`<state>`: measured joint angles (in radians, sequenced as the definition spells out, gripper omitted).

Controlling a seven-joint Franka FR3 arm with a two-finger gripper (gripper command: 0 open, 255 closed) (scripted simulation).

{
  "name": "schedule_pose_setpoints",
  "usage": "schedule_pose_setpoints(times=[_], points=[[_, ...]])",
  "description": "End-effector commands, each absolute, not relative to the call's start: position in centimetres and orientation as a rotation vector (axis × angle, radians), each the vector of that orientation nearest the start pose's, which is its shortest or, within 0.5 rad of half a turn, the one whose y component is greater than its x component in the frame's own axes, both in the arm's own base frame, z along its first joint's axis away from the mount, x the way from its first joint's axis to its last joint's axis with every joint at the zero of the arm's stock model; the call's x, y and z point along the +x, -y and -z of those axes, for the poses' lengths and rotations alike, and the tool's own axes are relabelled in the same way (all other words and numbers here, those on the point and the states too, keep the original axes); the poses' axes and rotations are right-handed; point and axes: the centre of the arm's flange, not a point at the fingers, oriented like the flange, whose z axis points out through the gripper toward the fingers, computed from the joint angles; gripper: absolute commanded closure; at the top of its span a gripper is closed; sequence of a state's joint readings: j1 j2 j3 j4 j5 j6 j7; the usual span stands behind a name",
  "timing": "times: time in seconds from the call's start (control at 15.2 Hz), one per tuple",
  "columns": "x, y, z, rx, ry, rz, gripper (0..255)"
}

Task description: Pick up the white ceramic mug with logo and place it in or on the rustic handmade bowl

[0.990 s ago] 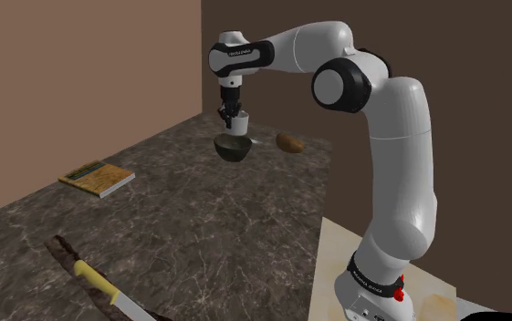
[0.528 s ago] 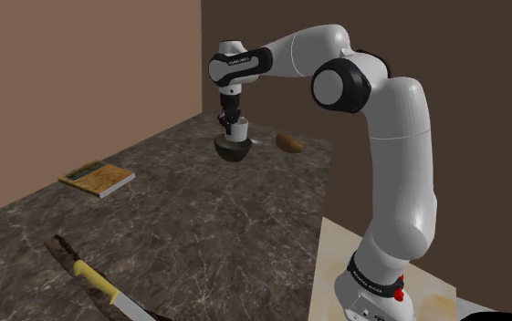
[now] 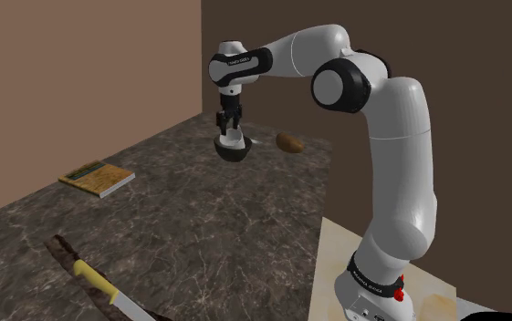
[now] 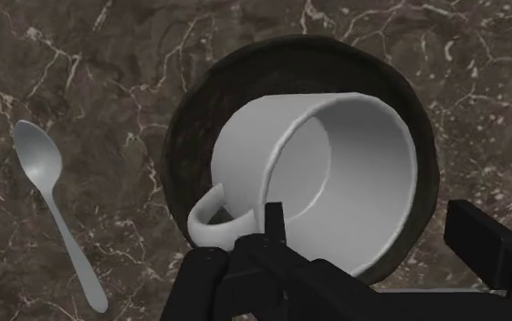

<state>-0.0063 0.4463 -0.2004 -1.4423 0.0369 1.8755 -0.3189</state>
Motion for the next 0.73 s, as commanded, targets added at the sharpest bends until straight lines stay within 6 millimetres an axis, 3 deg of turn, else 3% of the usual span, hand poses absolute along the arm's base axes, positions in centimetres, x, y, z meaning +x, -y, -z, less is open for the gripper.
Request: schedule_pose_setpoints(times=[0.0,0.13,0.4,0.66], points=[[67.7,11.6,-43.7,-3.184,0.191,-0.028,0],[67.7,11.6,-43.7,-3.184,0.191,-0.028,0],[67.8,11.4,-48.7,-3.184,0.191,-0.028,0],[67.8,11.4,-48.7,-3.184,0.191,-0.028,0]])
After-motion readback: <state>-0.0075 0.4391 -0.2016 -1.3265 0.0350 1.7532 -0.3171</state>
